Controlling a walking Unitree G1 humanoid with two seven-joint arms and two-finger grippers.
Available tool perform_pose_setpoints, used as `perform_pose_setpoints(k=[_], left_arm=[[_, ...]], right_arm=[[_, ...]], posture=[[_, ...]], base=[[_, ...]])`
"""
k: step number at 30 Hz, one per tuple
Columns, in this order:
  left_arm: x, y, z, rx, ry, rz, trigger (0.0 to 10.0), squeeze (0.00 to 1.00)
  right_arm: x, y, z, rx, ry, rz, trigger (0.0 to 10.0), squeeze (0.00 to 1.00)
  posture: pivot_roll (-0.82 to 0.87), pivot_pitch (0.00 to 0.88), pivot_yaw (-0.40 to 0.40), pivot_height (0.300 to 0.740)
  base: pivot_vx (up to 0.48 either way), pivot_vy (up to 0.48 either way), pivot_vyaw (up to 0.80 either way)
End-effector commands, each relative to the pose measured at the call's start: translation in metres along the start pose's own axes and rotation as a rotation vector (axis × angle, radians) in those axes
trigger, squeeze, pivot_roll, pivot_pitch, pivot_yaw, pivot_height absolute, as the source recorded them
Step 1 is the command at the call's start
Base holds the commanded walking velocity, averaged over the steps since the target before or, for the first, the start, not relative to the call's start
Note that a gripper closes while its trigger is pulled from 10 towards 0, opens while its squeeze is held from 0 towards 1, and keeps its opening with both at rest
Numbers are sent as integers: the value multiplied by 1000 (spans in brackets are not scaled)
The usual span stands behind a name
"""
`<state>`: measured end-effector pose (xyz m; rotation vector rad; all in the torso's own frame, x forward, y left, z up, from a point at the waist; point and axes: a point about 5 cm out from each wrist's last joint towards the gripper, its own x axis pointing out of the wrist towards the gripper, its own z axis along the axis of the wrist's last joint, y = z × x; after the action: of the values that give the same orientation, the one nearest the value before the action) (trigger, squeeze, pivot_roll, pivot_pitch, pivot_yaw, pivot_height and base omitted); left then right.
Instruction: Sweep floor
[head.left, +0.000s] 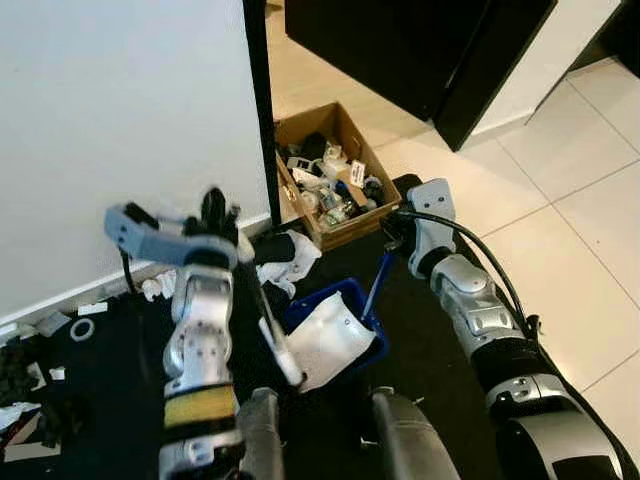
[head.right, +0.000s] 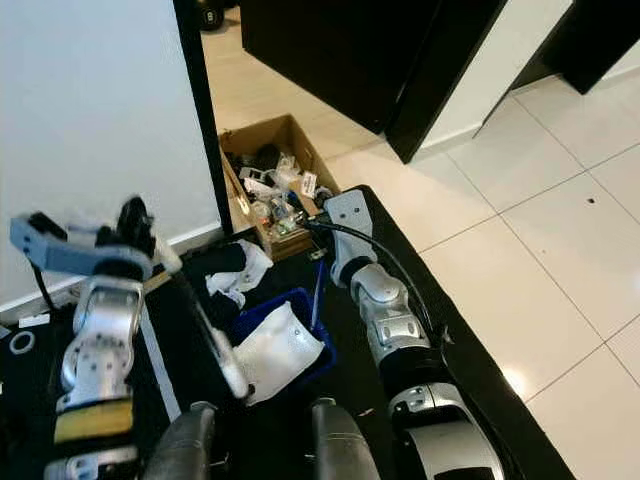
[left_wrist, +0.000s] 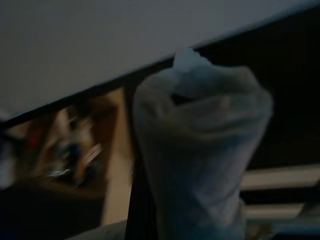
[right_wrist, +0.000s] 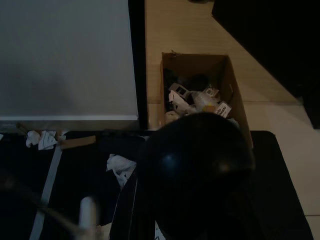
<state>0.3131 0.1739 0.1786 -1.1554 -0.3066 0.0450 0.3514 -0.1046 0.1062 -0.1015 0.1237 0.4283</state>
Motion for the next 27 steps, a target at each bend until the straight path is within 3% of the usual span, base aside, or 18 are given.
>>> perform_pose_setpoints(k=[1,3,10,11,12,13,15,16,19,21,22,23,24,26,27], left_arm=[[-10,3,-19,-171,-13,54,10000,0],[-4,-1,-10,-203,-50,37,10000,0],[0,-6,0,-176,-68,2,10000,0],[1,-7,5,-77,-57,-23,10000,0],[1,-12,23,90,-67,-79,10000,0],[1,-12,23,90,-67,-79,10000,0],[2,-24,53,300,-108,-154,10000,0],[3,-32,72,351,-158,-176,10000,0],[5,-38,89,357,-211,-183,10000,0],[8,-42,143,287,-427,-101,10000,0],[8,-42,143,287,-427,-101,10000,0],[7,-30,184,241,-578,40,10000,0],[7,-30,184,241,-578,40,10000,0],[5,-10,204,387,-606,207,10000,0],[3,16,204,492,-508,411,10000,0]], right_arm=[[-5,10,-26,65,97,34,10000,0],[-5,9,-25,65,96,34,10000,0],[-4,9,-24,66,93,32,10000,0],[-4,9,-24,69,90,30,10000,0],[-5,5,-22,100,81,14,10000,0],[-5,5,-22,100,81,14,10000,0],[-6,-2,-20,162,66,-15,10000,0],[-7,-8,-17,201,55,-32,10000,0],[-8,-12,-15,233,44,-44,10000,0],[-11,-23,-8,284,14,-76,10000,0],[-11,-23,-8,284,14,-76,10000,0],[-12,-31,-1,315,-14,-98,10000,0],[-12,-31,-1,315,-14,-98,10000,0],[-13,-37,5,340,-39,-119,10000,0],[-15,-44,13,358,-67,-138,10000,0]], posture=[[-32,267,-58,740],[-32,266,-59,740],[-30,265,-59,740],[-28,266,-56,740],[-25,268,-55,740],[-25,268,-55,740],[-18,272,-52,740],[-9,273,-52,740],[-4,273,-50,740],[-3,268,-45,740],[-3,268,-45,740],[-3,266,-43,740],[-3,266,-43,740],[-1,260,-41,740],[-1,253,-36,740]], base=[[0,0,0],[0,0,0],[0,0,0],[0,0,0],[0,0,0],[0,0,0],[0,0,0],[0,0,0],[0,0,0],[0,0,0],[0,0,0],[0,0,0],[0,0,0],[0,0,0],[0,0,0]])
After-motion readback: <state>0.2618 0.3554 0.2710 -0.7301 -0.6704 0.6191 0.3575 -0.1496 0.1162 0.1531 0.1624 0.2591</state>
